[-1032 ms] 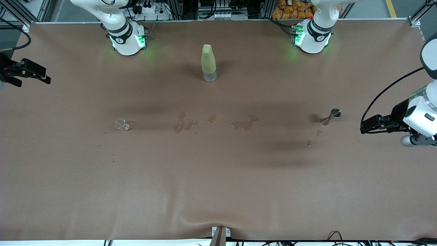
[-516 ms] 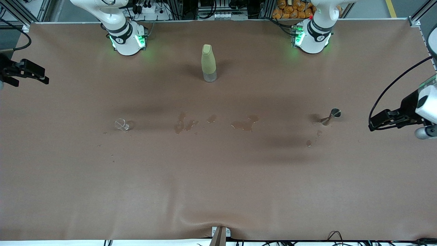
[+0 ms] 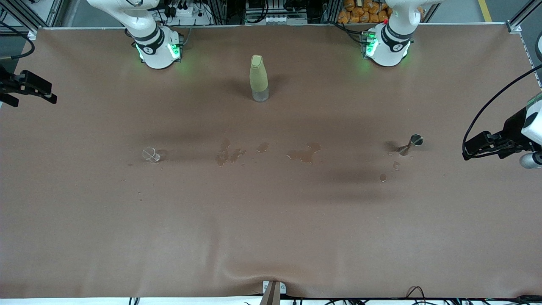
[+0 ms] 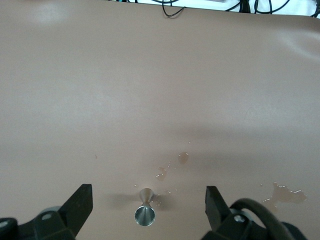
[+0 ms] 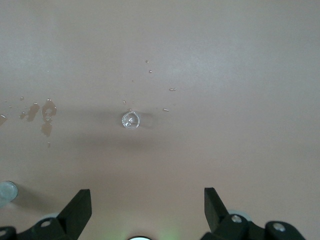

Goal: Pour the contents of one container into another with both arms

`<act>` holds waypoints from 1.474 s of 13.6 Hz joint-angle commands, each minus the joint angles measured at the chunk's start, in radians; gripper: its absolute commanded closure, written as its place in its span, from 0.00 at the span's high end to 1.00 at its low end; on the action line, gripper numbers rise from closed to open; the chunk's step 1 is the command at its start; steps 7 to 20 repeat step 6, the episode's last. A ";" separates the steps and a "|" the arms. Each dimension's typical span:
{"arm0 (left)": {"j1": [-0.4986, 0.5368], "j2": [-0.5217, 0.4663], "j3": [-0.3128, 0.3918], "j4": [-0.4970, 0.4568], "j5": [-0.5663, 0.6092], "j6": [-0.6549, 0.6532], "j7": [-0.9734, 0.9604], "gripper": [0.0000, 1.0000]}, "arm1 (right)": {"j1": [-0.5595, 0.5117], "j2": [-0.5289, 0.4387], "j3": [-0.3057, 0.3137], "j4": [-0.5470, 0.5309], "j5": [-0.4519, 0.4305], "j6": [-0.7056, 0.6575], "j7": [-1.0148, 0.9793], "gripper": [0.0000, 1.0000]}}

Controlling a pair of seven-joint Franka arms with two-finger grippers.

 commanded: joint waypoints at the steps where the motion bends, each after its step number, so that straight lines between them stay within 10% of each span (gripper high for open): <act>1: -0.005 -0.007 0.002 0.011 0.040 -0.035 0.003 1.00 | 0.014 0.016 -0.009 0.032 -0.017 -0.016 0.017 1.00; 20: -0.011 -0.001 -0.003 0.037 0.043 -0.049 -0.079 1.00 | 0.016 0.019 -0.008 0.036 -0.015 -0.016 0.019 1.00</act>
